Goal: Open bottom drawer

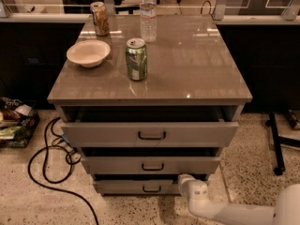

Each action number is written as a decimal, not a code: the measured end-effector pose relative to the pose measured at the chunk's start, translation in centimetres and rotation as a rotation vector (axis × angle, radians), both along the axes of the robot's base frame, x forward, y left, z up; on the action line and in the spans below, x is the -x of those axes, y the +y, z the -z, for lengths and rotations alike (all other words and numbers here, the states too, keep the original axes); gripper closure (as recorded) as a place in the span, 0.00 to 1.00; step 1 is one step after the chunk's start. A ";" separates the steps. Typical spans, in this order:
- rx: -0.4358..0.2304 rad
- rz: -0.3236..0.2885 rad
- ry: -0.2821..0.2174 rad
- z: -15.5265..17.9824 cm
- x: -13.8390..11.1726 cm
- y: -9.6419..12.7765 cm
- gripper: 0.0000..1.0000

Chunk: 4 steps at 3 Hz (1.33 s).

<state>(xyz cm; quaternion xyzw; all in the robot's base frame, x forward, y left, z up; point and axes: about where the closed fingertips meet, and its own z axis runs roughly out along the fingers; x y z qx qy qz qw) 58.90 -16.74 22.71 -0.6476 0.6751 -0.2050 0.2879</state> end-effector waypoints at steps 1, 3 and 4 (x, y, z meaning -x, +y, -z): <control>0.000 0.000 0.000 0.0 0.1 0.0 1.00; 0.044 0.009 0.074 1.5 0.5 0.6 1.00; 0.094 0.042 0.137 2.1 2.4 0.7 1.00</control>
Offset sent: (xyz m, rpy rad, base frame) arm -0.0108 0.0145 -0.0410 -0.1270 0.2026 -0.0198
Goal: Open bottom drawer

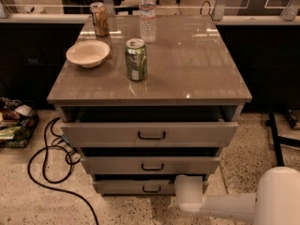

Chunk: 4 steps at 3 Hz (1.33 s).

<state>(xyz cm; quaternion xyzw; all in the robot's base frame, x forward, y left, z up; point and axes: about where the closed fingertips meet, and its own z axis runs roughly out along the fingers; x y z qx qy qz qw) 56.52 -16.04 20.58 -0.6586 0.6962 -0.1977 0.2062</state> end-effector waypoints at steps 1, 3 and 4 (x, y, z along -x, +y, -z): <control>0.025 0.022 0.027 -0.4 1.0 -0.1 1.00; 0.026 0.022 0.027 -0.4 1.0 -0.1 1.00; 0.036 0.026 0.041 -0.4 1.5 -0.1 1.00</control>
Offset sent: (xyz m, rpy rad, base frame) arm -0.1124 -0.0200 0.0196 -0.2293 0.2683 -0.1405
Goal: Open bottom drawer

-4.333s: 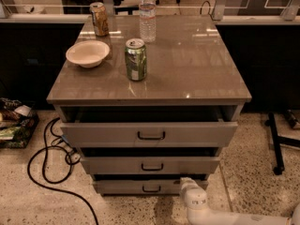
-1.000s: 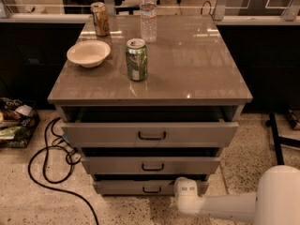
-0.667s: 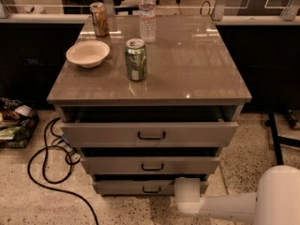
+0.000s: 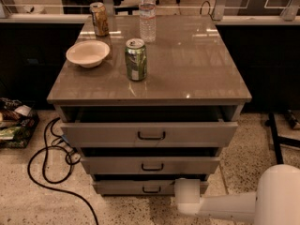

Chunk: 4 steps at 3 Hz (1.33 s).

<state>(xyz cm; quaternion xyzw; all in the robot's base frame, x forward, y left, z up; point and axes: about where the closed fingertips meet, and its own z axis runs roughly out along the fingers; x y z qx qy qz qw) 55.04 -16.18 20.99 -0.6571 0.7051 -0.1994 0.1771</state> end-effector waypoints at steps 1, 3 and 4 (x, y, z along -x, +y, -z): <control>0.002 0.000 0.004 0.0 0.1 0.0 1.00; 0.057 -0.002 0.101 0.4 2.7 -0.1 1.00; 0.130 -0.019 0.234 0.6 6.5 -0.1 1.00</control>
Offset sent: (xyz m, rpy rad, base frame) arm -0.1079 -0.0067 -0.0005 -0.2280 0.3785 -0.0248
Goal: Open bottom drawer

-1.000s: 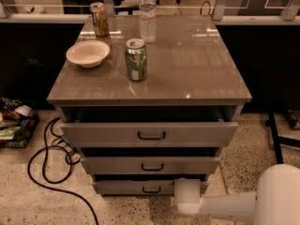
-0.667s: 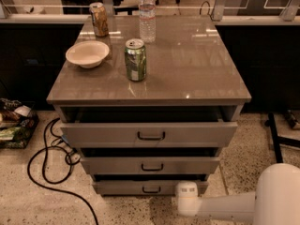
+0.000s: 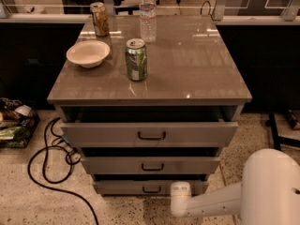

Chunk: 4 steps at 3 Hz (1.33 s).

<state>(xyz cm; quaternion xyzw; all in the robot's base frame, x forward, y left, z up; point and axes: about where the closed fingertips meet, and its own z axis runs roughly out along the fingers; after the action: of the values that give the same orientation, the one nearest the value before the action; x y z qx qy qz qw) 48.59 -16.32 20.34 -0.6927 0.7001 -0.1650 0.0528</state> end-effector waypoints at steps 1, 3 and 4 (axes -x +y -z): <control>-0.008 0.020 0.020 0.3 0.6 0.0 0.82; -0.007 0.021 0.023 0.5 0.8 -0.1 0.35; -0.007 0.021 0.025 0.6 0.9 -0.1 0.12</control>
Offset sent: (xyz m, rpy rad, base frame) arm -0.0074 0.0003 -0.0031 0.0077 0.0244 -0.0224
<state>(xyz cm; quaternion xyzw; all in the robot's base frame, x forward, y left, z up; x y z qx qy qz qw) 47.72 -16.42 19.76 -0.6870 0.7087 -0.1545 0.0444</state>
